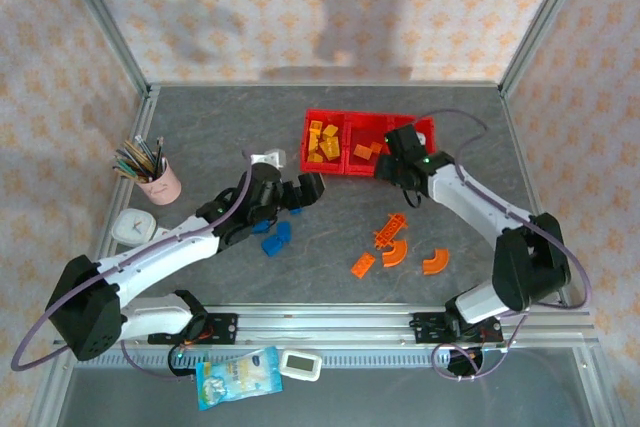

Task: Sort the legos into containers by color
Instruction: Pick up the lego from the center of the table.

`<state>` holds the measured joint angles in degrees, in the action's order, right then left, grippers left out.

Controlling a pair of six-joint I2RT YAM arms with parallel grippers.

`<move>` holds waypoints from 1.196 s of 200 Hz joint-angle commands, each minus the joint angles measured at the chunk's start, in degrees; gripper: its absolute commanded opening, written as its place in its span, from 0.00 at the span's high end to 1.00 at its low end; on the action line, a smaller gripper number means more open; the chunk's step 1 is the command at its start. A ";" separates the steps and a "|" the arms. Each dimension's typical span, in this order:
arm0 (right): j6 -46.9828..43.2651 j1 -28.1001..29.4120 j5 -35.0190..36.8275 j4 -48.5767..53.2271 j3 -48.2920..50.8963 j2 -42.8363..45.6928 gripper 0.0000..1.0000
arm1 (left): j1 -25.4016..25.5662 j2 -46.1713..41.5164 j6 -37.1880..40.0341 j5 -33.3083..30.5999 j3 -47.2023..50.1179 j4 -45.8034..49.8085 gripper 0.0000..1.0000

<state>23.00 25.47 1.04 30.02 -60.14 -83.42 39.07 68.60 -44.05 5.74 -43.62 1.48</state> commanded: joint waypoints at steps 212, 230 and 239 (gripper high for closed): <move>27.10 13.64 4.93 -3.46 18.66 1.49 0.37 | 9.80 5.60 -2.35 -3.84 -1.56 -1.94 0.01; 26.66 13.64 4.64 -4.64 18.65 0.51 0.42 | 9.79 5.50 -2.35 -4.15 -1.48 -1.65 0.01; 26.53 13.66 4.46 -4.96 18.48 -0.03 0.44 | 9.81 5.49 -2.35 -4.22 -1.47 -1.65 0.01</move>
<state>49.01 38.85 3.22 26.48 -41.28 -82.24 48.40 73.76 -46.46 3.53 -43.35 0.54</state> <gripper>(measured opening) 0.585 0.992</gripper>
